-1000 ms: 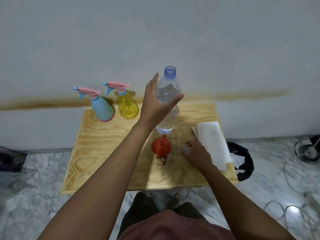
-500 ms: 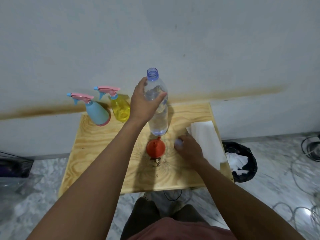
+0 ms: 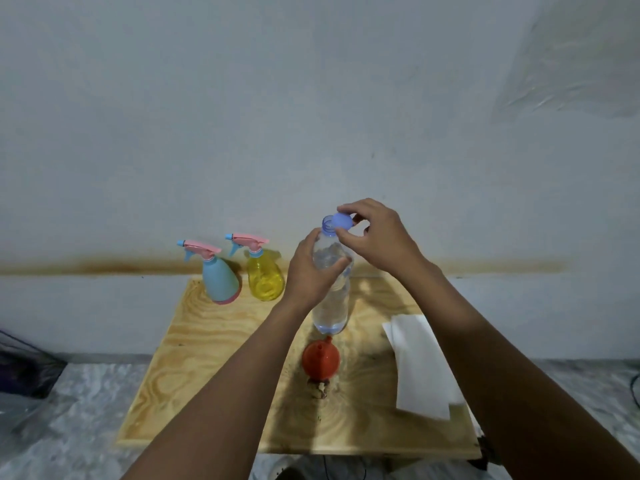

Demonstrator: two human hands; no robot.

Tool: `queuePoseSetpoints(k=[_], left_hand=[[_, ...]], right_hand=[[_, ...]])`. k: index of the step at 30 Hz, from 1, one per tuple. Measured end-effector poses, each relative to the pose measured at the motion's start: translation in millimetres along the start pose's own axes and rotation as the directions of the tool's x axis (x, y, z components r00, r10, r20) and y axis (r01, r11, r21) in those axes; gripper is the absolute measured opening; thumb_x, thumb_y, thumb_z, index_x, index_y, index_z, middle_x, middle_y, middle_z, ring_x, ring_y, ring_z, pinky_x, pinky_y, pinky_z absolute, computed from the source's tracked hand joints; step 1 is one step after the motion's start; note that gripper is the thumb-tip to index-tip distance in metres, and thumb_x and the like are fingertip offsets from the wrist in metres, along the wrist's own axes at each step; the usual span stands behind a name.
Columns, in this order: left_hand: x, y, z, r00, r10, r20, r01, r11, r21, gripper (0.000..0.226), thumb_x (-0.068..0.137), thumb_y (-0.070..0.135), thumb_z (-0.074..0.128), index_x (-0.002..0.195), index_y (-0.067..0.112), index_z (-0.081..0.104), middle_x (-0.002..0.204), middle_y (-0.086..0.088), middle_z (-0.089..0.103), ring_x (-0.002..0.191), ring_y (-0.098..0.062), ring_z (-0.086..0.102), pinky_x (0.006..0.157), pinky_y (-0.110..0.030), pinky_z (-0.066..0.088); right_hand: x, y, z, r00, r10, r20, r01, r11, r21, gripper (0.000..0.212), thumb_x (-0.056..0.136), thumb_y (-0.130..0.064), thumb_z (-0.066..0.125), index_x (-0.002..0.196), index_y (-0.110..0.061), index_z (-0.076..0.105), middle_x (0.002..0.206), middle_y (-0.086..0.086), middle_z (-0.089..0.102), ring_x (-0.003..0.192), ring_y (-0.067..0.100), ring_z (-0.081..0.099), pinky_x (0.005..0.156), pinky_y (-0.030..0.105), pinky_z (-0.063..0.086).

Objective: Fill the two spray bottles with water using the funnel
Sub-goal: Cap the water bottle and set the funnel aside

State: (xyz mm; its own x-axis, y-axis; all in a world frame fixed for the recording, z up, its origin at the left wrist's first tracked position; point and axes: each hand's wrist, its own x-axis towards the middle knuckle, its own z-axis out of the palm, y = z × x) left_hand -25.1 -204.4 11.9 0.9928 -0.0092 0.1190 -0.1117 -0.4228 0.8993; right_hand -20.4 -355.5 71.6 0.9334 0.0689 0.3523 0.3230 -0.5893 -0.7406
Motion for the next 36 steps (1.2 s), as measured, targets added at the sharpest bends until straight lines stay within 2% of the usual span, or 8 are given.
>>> queuePoseSetpoints(k=[9, 17, 20, 24, 28, 31, 33, 36], left_hand=[[0.0, 2.3, -0.5, 1.000, -0.013, 0.009, 0.013, 0.999, -0.033, 0.074, 0.081, 0.031, 0.080, 0.144, 0.020, 0.044, 0.143, 0.002, 0.049, 0.131, -0.010, 0.045, 0.099, -0.019, 0.034], [2.0, -1.0, 2.4, 1.000, 0.019, 0.009, -0.018, 0.998, -0.062, 0.067, 0.082, 0.026, 0.079, 0.140, 0.024, 0.047, 0.134, 0.010, 0.052, 0.122, -0.002, 0.044, 0.096, -0.016, 0.033], [4.0, -3.4, 3.1, 1.000, 0.010, 0.009, -0.009, 0.998, -0.065, 0.074, 0.081, 0.029, 0.079, 0.146, 0.024, 0.044, 0.139, 0.005, 0.052, 0.127, -0.005, 0.045, 0.100, -0.019, 0.036], [4.7, -6.0, 3.5, 0.999, 0.047, -0.009, -0.047, 0.998, -0.045, 0.069, 0.080, 0.032, 0.080, 0.141, 0.024, 0.048, 0.140, 0.005, 0.055, 0.133, -0.013, 0.047, 0.109, -0.032, 0.042], [3.7, -5.5, 4.2, 1.000, 0.026, -0.011, -0.026, 0.998, -0.049, 0.076, 0.080, 0.035, 0.081, 0.145, 0.022, 0.044, 0.145, 0.004, 0.050, 0.134, -0.011, 0.044, 0.111, -0.032, 0.040], [3.5, -5.7, 3.7, 0.999, 0.049, -0.008, -0.050, 0.998, -0.047, 0.068, 0.080, 0.033, 0.080, 0.140, 0.027, 0.048, 0.140, 0.008, 0.053, 0.127, -0.005, 0.046, 0.104, -0.024, 0.040], [3.9, -7.1, 3.6, 0.999, 0.051, 0.000, -0.051, 0.997, -0.051, 0.066, 0.077, 0.041, 0.078, 0.136, 0.028, 0.051, 0.138, 0.008, 0.056, 0.128, -0.007, 0.049, 0.107, -0.033, 0.043], [4.1, -8.0, 4.4, 1.000, 0.025, 0.000, -0.025, 0.998, -0.057, 0.077, 0.073, 0.050, 0.077, 0.141, 0.027, 0.047, 0.141, 0.006, 0.055, 0.132, -0.011, 0.049, 0.108, -0.041, 0.045]], right_hand=[[25.6, -21.8, -7.0, 0.965, 0.050, 0.256, 0.011, 0.973, -0.231, 0.034, 0.090, -0.031, 0.066, 0.123, -0.019, 0.066, 0.114, -0.005, 0.061, 0.097, 0.010, 0.061, 0.080, 0.023, 0.044], [37.0, -32.5, -3.1, 0.960, 0.199, 0.199, -0.110, 0.916, -0.386, 0.037, 0.082, -0.049, 0.070, 0.098, -0.017, 0.064, 0.094, -0.005, 0.061, 0.081, 0.015, 0.059, 0.065, 0.028, 0.046], [38.9, -34.3, -3.2, 0.948, 0.235, 0.214, -0.102, 0.862, -0.496, 0.052, 0.082, -0.062, 0.063, 0.108, -0.017, 0.063, 0.107, -0.003, 0.065, 0.095, 0.021, 0.063, 0.076, 0.035, 0.050], [37.9, -39.5, -20.2, 0.917, 0.104, 0.386, 0.087, 0.891, -0.445, 0.062, 0.087, -0.059, 0.060, 0.142, -0.035, 0.044, 0.144, -0.013, 0.045, 0.127, 0.010, 0.049, 0.096, 0.036, 0.045], [44.8, -32.3, -22.5, 0.906, 0.085, 0.415, 0.125, 0.882, -0.454, 0.033, 0.091, -0.046, 0.061, 0.120, -0.030, 0.064, 0.116, -0.015, 0.060, 0.107, 0.009, 0.059, 0.084, 0.029, 0.047], [47.2, -29.0, -10.9, 0.946, 0.150, 0.288, 0.027, 0.848, -0.530, 0.046, 0.082, -0.065, 0.062, 0.099, -0.023, 0.064, 0.094, -0.010, 0.062, 0.086, 0.015, 0.061, 0.069, 0.030, 0.046], [47.1, -25.5, -9.9, 0.931, 0.158, 0.328, 0.065, 0.813, -0.578, 0.057, 0.080, -0.073, 0.057, 0.105, -0.022, 0.064, 0.102, -0.011, 0.063, 0.090, 0.015, 0.061, 0.074, 0.033, 0.048], [47.7, -23.5, -21.4, 0.857, 0.107, 0.503, 0.151, 0.883, -0.445, 0.044, 0.089, -0.060, 0.058, 0.123, -0.032, 0.059, 0.122, -0.017, 0.057, 0.107, 0.008, 0.057, 0.086, 0.031, 0.045]])
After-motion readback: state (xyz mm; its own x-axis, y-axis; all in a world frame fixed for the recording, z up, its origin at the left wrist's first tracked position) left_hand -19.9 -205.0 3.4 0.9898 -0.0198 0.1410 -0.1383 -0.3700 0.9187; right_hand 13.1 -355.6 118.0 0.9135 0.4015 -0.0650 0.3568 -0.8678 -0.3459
